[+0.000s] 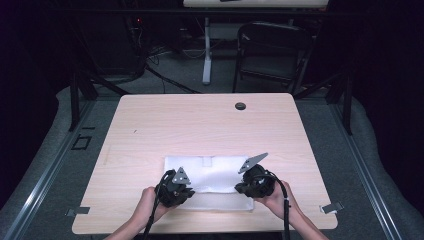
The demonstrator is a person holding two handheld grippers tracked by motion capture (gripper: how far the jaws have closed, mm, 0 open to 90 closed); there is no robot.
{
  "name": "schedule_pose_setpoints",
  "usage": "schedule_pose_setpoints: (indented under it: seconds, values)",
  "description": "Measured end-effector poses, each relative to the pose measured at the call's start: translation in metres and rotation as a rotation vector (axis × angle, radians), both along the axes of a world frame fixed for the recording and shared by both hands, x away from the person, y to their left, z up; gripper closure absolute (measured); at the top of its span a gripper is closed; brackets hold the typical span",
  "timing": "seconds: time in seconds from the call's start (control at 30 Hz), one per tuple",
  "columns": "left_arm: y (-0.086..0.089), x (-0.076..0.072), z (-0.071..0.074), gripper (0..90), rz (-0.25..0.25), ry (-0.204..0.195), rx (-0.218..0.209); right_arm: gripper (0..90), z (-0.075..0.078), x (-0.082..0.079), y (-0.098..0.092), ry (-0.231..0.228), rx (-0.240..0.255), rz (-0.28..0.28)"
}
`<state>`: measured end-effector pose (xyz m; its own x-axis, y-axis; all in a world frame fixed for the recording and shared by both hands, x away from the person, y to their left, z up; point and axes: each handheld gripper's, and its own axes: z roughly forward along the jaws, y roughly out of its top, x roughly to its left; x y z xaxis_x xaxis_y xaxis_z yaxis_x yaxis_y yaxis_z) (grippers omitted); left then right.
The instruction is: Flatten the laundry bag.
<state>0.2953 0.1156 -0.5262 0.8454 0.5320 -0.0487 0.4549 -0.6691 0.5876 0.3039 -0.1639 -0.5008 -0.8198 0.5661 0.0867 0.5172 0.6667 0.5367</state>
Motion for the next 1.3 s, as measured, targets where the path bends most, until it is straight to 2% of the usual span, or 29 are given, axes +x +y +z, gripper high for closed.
schedule_pose_setpoints:
  seconds: [0.07, 0.2, 0.23, 0.33, 0.47, 0.57, 0.6, 0.73, 0.83, 1.07, 1.13, 1.2, 1.27, 1.3]
  values:
    - [0.000, 0.001, 0.005, 87.4, 0.009, 0.000, -0.011, 77.2, -0.001, -0.001, 0.000, -0.004, 0.011, 0.010]
    - [0.001, 0.003, 0.013, 87.4, 0.026, -0.010, -0.017, 59.3, -0.001, -0.007, -0.001, -0.034, -0.002, 0.002]
    - [0.003, 0.004, 0.015, 87.4, 0.034, -0.014, -0.033, 54.8, 0.000, -0.008, -0.002, -0.038, -0.015, 0.001]
    - [0.006, 0.006, 0.020, 87.4, 0.043, -0.022, -0.046, 48.4, 0.000, -0.012, -0.006, -0.060, -0.020, -0.006]
    - [0.005, 0.009, 0.025, 87.4, 0.036, -0.026, -0.046, 51.5, 0.000, -0.012, -0.009, -0.083, -0.038, -0.026]
    - [0.005, 0.012, 0.030, 87.4, 0.027, -0.031, -0.050, 64.0, 0.001, -0.012, -0.010, -0.097, -0.045, -0.032]
    - [0.004, 0.012, 0.031, 87.4, 0.027, -0.033, -0.054, 71.6, 0.002, -0.012, -0.011, -0.105, -0.043, -0.037]
    - [0.005, 0.013, 0.034, 87.4, 0.024, -0.031, -0.051, 86.3, 0.006, -0.013, -0.012, -0.134, -0.032, -0.043]
    - [0.006, 0.011, 0.033, 87.3, 0.022, -0.026, -0.062, 88.0, 0.008, -0.014, -0.014, -0.131, -0.021, -0.047]
    - [0.006, 0.000, 0.031, 84.8, -0.002, -0.028, -0.056, 88.6, 0.018, -0.024, -0.017, -0.125, 0.007, -0.055]
    - [0.008, -0.002, 0.030, 77.9, 0.007, -0.036, -0.058, 88.5, 0.020, -0.024, -0.017, -0.127, 0.010, -0.051]
    - [0.011, -0.003, 0.028, 71.8, -0.001, -0.024, -0.061, 88.6, 0.020, -0.024, -0.017, -0.132, 0.016, -0.059]
    - [0.014, -0.005, 0.026, 61.7, 0.011, -0.026, -0.050, 88.7, 0.023, -0.023, -0.017, -0.129, 0.018, -0.062]
    - [0.016, -0.006, 0.025, 60.5, 0.009, -0.016, -0.046, 88.7, 0.025, -0.023, -0.018, -0.126, 0.017, -0.066]
